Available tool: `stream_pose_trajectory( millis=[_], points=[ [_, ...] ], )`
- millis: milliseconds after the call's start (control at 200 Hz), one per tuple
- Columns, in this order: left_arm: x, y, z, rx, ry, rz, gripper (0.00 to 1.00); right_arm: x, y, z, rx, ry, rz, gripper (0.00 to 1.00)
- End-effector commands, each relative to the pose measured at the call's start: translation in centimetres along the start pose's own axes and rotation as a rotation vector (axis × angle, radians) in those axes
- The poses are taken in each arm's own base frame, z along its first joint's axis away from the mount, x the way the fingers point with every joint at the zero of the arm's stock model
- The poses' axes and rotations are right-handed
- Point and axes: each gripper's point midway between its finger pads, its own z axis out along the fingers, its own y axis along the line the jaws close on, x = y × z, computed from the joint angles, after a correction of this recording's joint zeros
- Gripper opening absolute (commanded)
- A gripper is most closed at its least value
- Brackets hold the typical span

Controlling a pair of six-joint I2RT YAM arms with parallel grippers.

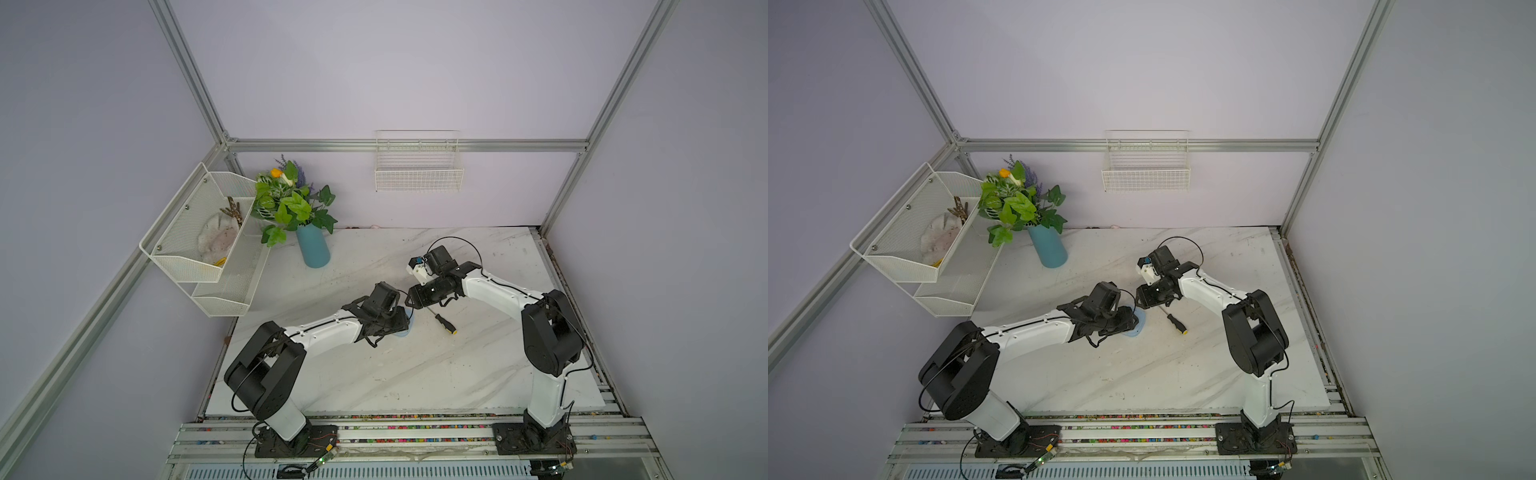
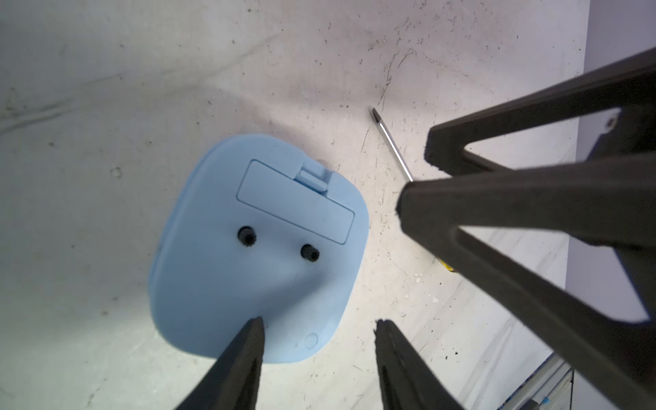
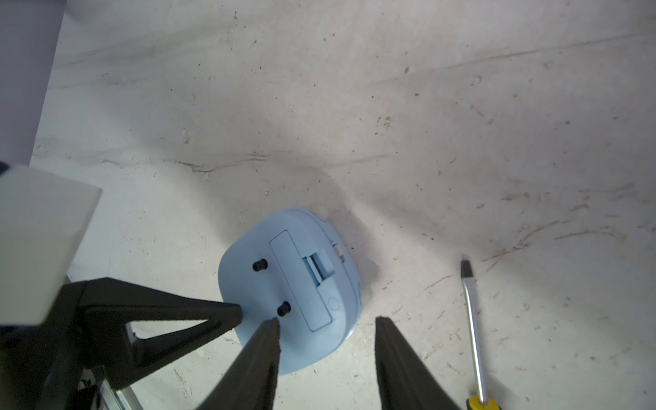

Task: Remove the battery from the alarm
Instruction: Adjust the alarm at the center of the board.

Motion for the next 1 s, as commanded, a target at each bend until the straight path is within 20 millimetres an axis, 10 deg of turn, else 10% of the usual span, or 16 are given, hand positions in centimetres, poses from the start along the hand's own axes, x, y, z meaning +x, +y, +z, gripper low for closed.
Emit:
stream_pose_trajectory(
  millis=[0,340,995],
  points=[
    [2.5,3.2,0.7,-0.082,0.068,-0.04,0.56,-0.5,1.0,0.4,-0.025,0.009,-0.042,0.5],
    [3.1,5.0,-2.1,-0.15,0.053,-0.043,0.57,0.8,1.4,2.6,-0.029,0.073,-0.069,0.5],
    [1.4,6.5,1.5,-0.137,0.024,-0.114,0.56,3.2,0.0,3.7,0.006,0.12,-0.045,0.35]
  ],
)
